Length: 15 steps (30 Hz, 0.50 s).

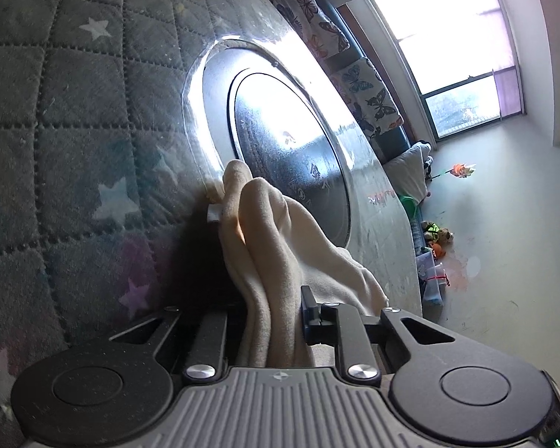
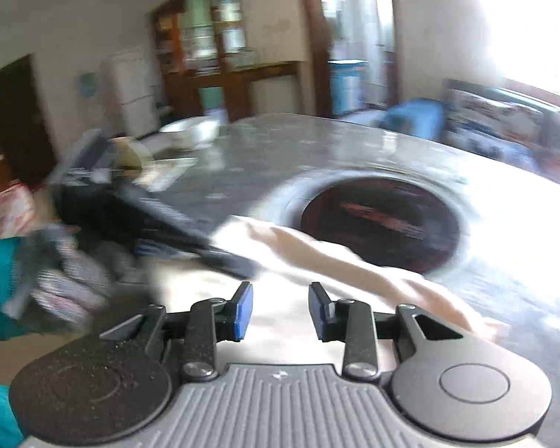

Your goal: Fold clothes

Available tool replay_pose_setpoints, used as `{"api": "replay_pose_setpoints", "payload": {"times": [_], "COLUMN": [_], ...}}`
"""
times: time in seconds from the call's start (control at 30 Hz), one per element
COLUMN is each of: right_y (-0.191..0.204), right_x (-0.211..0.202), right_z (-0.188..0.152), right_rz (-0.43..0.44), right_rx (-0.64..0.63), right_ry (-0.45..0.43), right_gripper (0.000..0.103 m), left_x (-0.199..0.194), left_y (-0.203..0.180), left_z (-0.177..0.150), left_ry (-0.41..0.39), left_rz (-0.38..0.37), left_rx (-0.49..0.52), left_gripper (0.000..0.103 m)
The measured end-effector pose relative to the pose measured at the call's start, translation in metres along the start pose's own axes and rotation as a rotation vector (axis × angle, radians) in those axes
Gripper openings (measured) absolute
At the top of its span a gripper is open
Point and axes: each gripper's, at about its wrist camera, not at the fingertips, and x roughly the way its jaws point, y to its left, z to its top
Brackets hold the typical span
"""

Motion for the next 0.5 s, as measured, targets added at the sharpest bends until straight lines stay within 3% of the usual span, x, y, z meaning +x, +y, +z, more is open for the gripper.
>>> {"api": "replay_pose_setpoints", "payload": {"times": [0.2, 0.5], "right_y": [-0.069, -0.113], "right_x": [-0.006, 0.008], "right_z": [-0.024, -0.053], "right_rz": [-0.184, -0.171], "right_rx": [0.171, 0.346], "right_ry": [0.023, 0.022], "right_gripper": [0.042, 0.047], "left_x": [0.003, 0.006], "left_y": [-0.004, -0.012], "left_z": [0.001, 0.001], "left_ry": [-0.001, 0.003], "left_rz": [0.021, 0.057], "left_rx": [0.032, 0.074], "left_gripper": [0.020, 0.021]}}
